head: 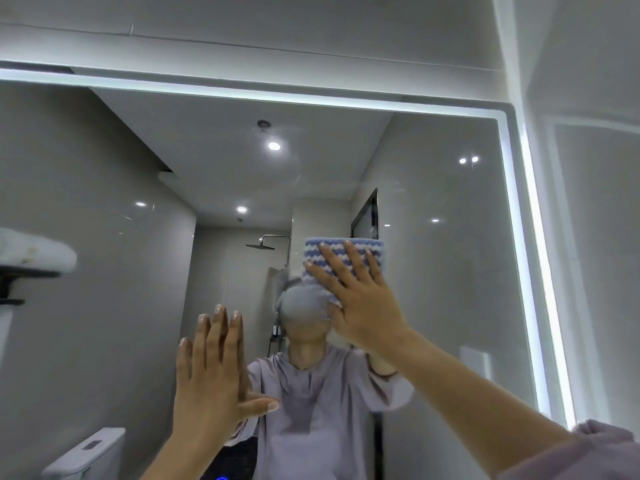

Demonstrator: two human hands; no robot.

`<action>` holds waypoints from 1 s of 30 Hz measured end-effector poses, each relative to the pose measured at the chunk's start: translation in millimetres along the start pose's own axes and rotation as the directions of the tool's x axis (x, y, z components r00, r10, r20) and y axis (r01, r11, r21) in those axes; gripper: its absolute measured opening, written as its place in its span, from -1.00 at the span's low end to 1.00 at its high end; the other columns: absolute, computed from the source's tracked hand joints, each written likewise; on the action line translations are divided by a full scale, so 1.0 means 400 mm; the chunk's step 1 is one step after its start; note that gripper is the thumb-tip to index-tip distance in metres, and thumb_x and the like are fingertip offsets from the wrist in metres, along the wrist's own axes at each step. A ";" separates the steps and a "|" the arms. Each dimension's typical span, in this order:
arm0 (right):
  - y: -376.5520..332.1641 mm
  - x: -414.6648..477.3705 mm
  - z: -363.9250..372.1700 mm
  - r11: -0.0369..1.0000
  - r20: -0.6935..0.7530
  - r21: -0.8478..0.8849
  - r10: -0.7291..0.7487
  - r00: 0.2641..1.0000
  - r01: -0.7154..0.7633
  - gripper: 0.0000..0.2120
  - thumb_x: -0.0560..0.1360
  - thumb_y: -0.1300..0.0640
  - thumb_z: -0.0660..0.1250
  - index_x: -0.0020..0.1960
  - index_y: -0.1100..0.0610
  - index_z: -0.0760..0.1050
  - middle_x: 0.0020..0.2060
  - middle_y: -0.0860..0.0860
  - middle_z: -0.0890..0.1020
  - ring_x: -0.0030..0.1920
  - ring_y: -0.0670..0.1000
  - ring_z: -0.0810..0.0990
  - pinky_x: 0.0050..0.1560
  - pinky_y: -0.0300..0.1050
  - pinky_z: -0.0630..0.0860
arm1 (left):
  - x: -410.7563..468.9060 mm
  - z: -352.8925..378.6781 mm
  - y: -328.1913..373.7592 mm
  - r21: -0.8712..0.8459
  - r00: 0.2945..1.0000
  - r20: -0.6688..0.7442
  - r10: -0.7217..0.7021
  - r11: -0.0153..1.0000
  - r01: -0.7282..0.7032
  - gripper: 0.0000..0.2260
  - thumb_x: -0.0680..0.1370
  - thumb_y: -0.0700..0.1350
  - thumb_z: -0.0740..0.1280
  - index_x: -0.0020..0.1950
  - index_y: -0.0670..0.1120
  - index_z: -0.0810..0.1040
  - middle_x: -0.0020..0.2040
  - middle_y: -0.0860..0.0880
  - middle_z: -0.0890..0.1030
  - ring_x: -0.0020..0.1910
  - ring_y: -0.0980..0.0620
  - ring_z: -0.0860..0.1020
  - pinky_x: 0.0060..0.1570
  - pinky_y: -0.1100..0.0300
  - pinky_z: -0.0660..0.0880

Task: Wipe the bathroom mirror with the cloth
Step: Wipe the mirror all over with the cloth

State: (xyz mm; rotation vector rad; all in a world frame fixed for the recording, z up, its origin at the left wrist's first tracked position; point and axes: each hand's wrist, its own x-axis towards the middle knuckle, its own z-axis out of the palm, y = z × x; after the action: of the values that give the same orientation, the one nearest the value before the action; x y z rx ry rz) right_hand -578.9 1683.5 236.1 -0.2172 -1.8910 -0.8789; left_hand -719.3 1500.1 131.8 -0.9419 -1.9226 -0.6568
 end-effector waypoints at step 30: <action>-0.210 -0.001 0.023 0.998 0.106 0.054 -0.033 0.994 0.027 -0.44 0.62 -0.14 -0.05 0.53 -0.12 -0.20 0.53 -0.02 -0.25 0.50 0.17 -0.34 0.44 0.26 -0.36 | 0.001 0.011 -0.010 0.071 0.993 0.088 -0.073 0.995 0.067 0.19 0.01 0.56 -0.14 0.40 -0.07 -0.53 0.43 -0.09 -0.53 0.43 -0.10 -0.48 0.48 -0.14 -0.24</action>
State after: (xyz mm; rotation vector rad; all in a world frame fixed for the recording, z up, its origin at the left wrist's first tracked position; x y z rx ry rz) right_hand -627.7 1629.1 193.3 -0.2078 -2.0188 -0.8508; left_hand -724.8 1500.9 129.7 -0.8779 -2.0531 -0.5945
